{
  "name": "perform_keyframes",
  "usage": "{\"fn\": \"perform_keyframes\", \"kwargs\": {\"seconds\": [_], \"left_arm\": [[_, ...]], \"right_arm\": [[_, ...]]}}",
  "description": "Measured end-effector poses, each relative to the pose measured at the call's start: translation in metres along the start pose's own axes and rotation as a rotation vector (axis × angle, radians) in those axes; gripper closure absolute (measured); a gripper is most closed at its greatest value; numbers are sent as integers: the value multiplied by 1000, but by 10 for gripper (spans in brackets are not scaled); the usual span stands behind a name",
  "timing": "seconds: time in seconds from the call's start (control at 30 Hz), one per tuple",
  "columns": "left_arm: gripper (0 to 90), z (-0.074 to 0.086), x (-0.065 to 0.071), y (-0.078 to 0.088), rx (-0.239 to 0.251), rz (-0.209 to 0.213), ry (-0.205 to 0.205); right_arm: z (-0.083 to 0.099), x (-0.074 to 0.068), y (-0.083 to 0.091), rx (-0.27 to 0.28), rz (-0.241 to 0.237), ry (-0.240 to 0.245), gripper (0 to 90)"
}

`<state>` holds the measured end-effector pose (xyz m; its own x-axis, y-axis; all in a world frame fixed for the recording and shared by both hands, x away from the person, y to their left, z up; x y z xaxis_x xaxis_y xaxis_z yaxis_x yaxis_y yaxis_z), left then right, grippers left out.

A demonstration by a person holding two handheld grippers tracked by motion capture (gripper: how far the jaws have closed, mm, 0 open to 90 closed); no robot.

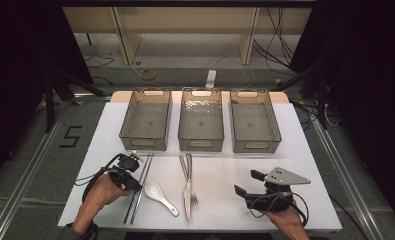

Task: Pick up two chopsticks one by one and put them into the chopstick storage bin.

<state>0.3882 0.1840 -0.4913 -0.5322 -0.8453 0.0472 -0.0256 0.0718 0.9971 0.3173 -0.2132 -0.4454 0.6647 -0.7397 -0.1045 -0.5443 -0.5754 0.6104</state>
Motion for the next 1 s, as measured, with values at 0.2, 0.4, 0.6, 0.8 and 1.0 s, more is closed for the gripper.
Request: {"fn": "perform_keyframes", "kwargs": {"seconds": [0.2, 0.4, 0.6, 0.8, 1.0], "left_arm": [[750, 0, 0, 0, -1, -19, -4], [795, 0, -1, 0, 0, -27, -10], [840, 0, -2, 0, 9, -13, -4], [847, 0, -3, 0, 12, -13, -23], [849, 2, -9, 5, 43, -14, -23]], "right_arm": [[0, 0, 0, -6, 0, 7, 240], [1, -1, -1, -12, -2, 12, 243], [0, -2, -1, -18, -4, 21, 246], [1, -2, -1, -18, -3, 22, 248], [0, -2, -1, -19, -6, 24, 251]]}}
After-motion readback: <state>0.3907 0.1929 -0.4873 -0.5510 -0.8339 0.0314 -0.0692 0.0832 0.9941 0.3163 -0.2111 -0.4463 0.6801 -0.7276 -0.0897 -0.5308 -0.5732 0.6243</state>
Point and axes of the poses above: each handheld gripper's, and its own axes: y roughly backward along the jaws, z roughly out of its underside, x roughly to its right, the point moved 3 cm from there along -y, roughly forward along the jaws, and after that the axes turned 9 degrees about -x, right-handed, at the moved point
